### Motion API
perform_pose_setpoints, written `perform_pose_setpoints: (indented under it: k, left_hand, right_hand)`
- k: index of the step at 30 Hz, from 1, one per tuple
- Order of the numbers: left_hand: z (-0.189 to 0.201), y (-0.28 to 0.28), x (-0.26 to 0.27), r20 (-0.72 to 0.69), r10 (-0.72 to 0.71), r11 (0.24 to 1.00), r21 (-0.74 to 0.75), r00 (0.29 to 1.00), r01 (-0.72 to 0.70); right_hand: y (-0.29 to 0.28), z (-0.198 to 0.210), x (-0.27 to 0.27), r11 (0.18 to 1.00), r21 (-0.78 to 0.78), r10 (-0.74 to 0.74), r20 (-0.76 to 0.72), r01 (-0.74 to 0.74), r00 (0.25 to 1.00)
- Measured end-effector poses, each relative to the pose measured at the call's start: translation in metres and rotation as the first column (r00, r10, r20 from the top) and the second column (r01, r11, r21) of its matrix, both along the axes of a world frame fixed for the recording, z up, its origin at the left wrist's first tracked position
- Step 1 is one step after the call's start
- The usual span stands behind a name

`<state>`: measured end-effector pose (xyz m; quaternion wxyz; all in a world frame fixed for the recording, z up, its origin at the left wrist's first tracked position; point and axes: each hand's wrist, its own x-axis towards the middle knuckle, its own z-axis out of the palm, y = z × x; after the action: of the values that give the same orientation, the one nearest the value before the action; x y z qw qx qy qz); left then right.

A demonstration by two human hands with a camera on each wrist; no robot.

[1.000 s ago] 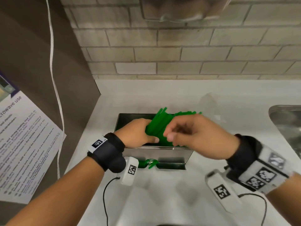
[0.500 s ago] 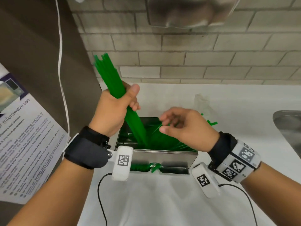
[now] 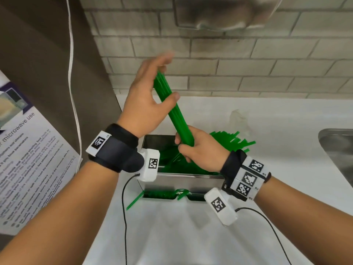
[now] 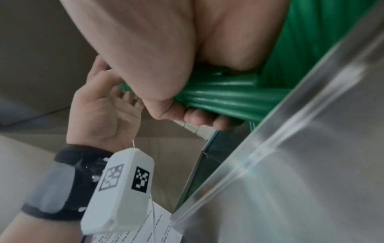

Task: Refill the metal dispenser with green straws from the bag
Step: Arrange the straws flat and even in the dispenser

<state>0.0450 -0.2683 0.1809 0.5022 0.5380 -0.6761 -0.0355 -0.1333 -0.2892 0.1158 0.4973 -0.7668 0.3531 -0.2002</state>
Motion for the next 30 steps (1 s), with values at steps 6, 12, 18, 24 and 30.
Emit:
perform_pose_setpoints:
  k: [6, 12, 18, 24, 30]
  left_hand:
    - [-0.007, 0.005, -0.012, 0.030, -0.082, 0.992, 0.096, 0.996, 0.079]
    - [-0.012, 0.016, -0.005, -0.345, -0.285, 0.953, -0.003, 0.894, 0.303]
    - [-0.056, 0.042, -0.016, -0.091, -0.350, 0.756, 0.560, 0.932, 0.339]
    - [-0.077, 0.045, -0.074, 0.051, -0.603, 0.528, 0.773, 0.796, 0.350]
    - [-0.077, 0.037, -0.070, 0.139, -0.648, 0.412, 0.891, 0.749, 0.190]
  right_hand:
    - [-0.006, 0.003, 0.010, 1.000, -0.004, -0.006, 0.079, 0.006, 0.997]
    - [-0.017, 0.025, 0.003, 0.998, -0.047, -0.037, 0.192, 0.047, 0.981]
    - [-0.042, 0.071, -0.032, 0.976, 0.131, -0.218, 0.606, 0.174, 0.765]
    - [-0.037, 0.087, -0.047, 0.985, 0.131, -0.169, 0.664, 0.109, 0.729]
    - [-0.031, 0.080, -0.053, 0.980, 0.164, -0.195, 0.652, 0.114, 0.733]
